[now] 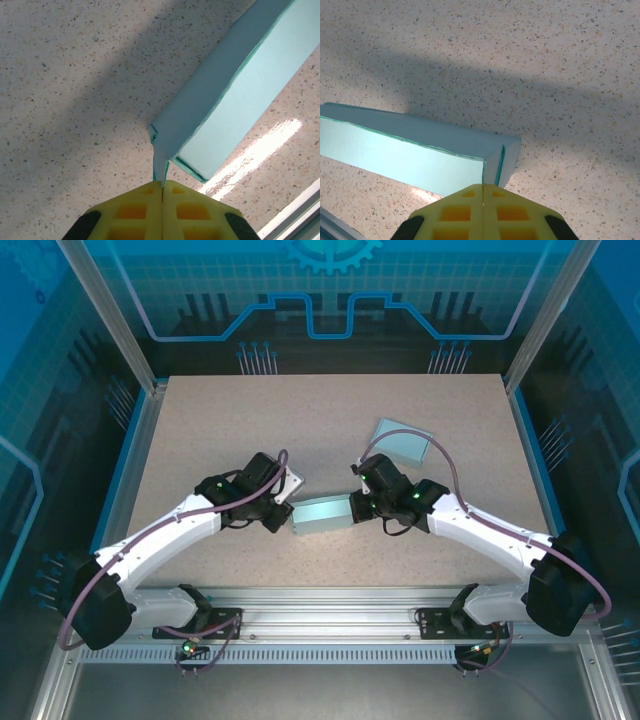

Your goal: Fold the paper box

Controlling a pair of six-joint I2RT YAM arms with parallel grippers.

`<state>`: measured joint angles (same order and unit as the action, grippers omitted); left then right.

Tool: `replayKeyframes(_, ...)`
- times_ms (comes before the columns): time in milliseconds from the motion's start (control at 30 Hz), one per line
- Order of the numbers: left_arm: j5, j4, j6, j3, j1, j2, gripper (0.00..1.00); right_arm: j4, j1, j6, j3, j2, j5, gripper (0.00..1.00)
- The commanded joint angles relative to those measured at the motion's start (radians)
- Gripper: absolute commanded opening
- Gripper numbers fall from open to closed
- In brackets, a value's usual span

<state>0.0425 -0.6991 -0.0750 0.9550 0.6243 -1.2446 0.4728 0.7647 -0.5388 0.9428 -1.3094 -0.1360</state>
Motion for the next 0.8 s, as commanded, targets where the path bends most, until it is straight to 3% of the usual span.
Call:
replayKeyframes(0,-0.065,0.013,0.066,0.025,-0.008,-0.010,0.06,0.003,0.024,0.004,0.018,-0.005,-0.015,0.05)
replayKeyframes(200,-0.110,0.014,0.145,0.024,-0.008,-0.031,0.00,0.003,0.053,-0.003,0.021,-0.022,-0.037,0.05)
replayKeyframes(767,-0.172,0.010,0.308,0.030,-0.027,0.020,0.00,0.010,0.116,-0.002,0.040,-0.080,-0.091,0.04)
